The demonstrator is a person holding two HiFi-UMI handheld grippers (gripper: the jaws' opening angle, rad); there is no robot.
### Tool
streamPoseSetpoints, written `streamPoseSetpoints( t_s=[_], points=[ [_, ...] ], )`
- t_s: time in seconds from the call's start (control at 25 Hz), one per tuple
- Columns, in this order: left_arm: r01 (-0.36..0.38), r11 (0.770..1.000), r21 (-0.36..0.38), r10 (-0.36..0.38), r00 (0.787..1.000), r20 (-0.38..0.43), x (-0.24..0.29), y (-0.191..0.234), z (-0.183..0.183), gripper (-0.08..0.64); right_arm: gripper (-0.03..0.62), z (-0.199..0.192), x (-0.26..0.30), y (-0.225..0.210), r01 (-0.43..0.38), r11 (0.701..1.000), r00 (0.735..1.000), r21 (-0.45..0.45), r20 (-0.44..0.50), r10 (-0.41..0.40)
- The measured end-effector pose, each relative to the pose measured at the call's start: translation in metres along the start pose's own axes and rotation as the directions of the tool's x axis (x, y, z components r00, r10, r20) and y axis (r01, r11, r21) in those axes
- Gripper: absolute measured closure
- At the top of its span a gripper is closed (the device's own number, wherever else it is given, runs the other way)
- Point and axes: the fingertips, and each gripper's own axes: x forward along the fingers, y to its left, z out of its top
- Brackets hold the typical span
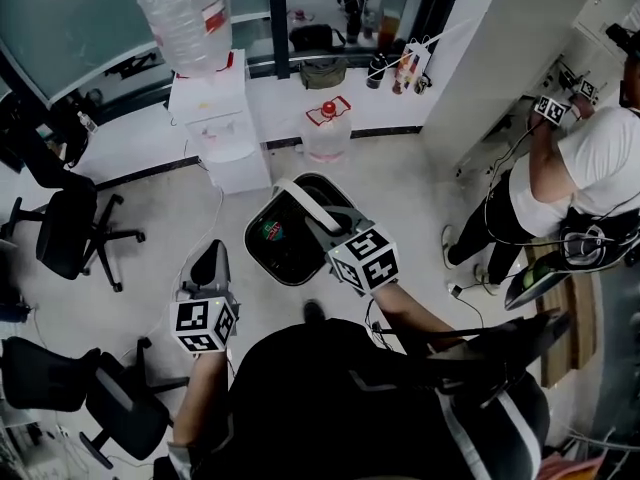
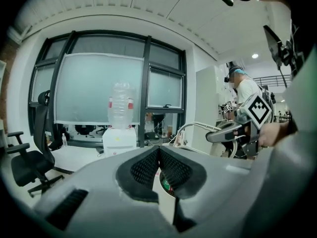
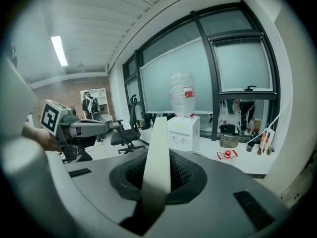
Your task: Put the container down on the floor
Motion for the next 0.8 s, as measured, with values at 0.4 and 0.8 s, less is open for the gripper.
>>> streamPoseSetpoints(
  t_s=[0.4, 0.8],
  points=[
    [-0.026, 1.000, 0.008, 0.026, 0.999, -0.032, 0.032, -0.013, -0.002, 0.549, 0.545, -0.002, 0.011, -0.038, -0.032, 0.999, 0.999, -0.009, 0.002, 0.032],
    [-0.018, 1.000, 0.025, 0.019, 0.999, -0.033, 0.055, 0.002, 0.003, 0.549, 0.545, 0.004, 0.036, -0.056, -0.019, 1.000, 1.000, 0.000, 0.002, 0.019]
  ],
)
